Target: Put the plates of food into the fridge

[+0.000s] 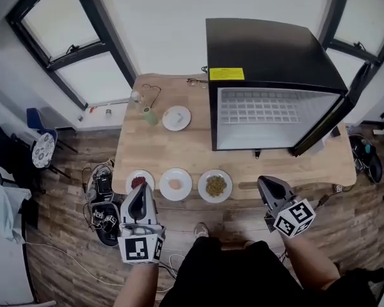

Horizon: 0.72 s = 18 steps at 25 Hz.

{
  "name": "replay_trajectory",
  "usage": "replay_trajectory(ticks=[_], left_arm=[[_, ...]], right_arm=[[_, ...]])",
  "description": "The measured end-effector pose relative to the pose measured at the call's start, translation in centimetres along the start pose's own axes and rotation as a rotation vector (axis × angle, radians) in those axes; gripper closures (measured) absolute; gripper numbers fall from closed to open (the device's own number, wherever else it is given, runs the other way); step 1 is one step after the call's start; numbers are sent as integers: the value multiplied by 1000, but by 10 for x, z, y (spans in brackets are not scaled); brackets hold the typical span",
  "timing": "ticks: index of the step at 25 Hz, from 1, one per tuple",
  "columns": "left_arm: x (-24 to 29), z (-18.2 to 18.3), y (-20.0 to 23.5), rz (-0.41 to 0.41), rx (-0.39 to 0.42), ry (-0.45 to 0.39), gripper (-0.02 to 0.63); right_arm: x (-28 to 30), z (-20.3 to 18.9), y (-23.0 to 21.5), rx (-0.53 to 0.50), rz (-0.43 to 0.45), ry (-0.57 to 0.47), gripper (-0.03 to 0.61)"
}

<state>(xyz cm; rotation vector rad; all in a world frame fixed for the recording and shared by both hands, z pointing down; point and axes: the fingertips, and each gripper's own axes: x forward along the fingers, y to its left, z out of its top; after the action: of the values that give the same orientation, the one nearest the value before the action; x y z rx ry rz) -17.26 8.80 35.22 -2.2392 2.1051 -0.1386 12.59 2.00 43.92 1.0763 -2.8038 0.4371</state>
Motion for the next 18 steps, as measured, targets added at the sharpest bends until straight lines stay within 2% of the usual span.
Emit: replay_trajectory(ticks=[5, 10, 18], left_arm=[[34, -16, 16, -115, -27, -17, 611], [58, -23, 13, -240, -25, -35, 611], [76, -28, -3, -352, -22, -50, 611]], right_arm=[[12, -11, 12, 31, -85, -2, 557], [13, -28, 26, 82, -149, -22, 557], [18, -76, 53, 191, -185, -5, 557]])
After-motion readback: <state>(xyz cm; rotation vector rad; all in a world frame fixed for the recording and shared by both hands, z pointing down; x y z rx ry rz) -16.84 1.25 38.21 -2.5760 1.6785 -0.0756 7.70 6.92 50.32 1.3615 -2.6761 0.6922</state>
